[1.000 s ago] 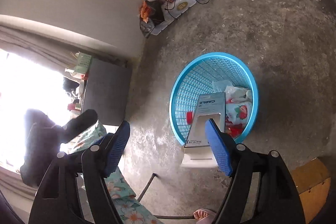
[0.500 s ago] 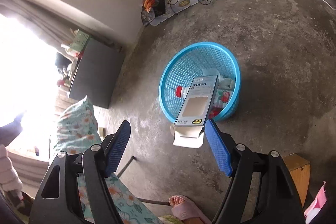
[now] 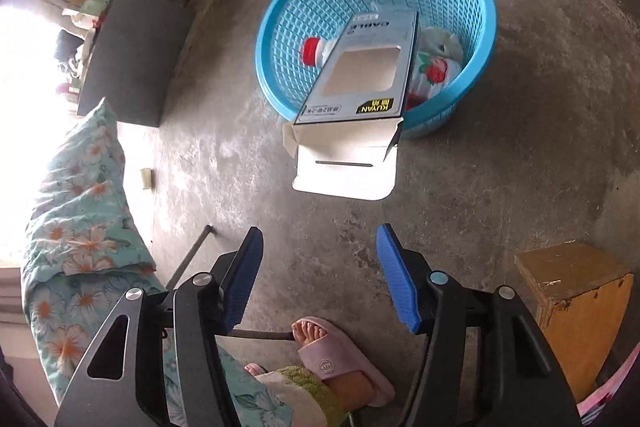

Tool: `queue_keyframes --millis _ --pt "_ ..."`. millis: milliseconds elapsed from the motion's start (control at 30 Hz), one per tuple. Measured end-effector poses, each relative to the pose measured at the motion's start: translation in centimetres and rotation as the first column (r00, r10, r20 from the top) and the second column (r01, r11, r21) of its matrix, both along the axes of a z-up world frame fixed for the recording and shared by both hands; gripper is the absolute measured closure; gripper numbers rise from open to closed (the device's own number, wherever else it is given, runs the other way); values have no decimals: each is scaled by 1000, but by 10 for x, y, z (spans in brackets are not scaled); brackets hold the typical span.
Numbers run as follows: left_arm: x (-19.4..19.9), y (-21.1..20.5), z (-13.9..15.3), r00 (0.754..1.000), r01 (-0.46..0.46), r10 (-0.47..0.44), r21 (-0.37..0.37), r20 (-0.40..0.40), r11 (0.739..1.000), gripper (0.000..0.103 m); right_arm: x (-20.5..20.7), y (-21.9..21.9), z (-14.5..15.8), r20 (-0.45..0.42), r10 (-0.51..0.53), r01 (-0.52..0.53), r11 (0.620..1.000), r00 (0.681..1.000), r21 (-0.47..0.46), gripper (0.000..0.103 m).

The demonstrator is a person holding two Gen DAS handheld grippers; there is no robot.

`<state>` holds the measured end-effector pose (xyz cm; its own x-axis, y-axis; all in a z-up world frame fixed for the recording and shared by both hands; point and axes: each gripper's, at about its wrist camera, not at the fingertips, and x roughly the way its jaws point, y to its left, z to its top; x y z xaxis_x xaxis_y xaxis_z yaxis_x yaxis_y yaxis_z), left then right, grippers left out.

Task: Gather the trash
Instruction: 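Withdraw both open grippers from the wastebasket back toward the bed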

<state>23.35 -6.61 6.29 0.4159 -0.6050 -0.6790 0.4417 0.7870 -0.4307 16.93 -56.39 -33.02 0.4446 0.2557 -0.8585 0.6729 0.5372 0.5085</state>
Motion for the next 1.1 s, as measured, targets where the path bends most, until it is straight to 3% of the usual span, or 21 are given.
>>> queue_keyframes --millis 133,267,333,367,433,567,633,700,767,833,967,1100 --pt "-7 57 -3 992 -122 122 -49 -15 991 14 18 -12 -41 -85 -84 94 988 993 121 74" --pt "-14 97 -2 974 -224 225 -54 -5 973 14 13 -54 -51 -100 -291 303 943 952 137 88" --pt "-17 110 -3 967 -253 254 -49 -2 966 14 6 -75 -50 -113 -367 381 914 923 141 88" --pt "-18 116 -3 964 -266 266 -47 -3 963 14 3 -84 -45 -122 -396 408 909 910 88 88" --pt "-20 126 -6 958 -287 287 -44 -9 957 14 -5 -96 -35 -154 -415 419 908 897 -6 88" --pt "-23 138 -10 953 -304 303 -56 -20 951 14 -27 -99 -19 -164 -436 435 900 885 -45 87" --pt "-26 139 -12 953 -303 302 -63 -22 951 14 -41 -98 -10 -177 -466 450 884 867 -123 83" --pt "-28 139 -12 953 -302 301 -67 -23 951 14 -59 -106 -5 -158 -513 493 857 844 -148 72" --pt "-34 139 -10 954 -298 298 -68 -11 952 14 -72 -105 3 -128 -540 519 839 832 -164 72" --pt "-42 141 -5 954 -299 300 -69 9 952 14 -74 -101 14 -73 -502 486 858 862 -167 72" --pt "-53 147 -2 953 -302 304 -64 17 951 14 -55 -74 31 16 -286 285 948 958 -143 72" --pt "-56 152 -7 947 -320 321 -54 4 946 14 -37 -68 30 16 -224 224 968 975 -112 72"
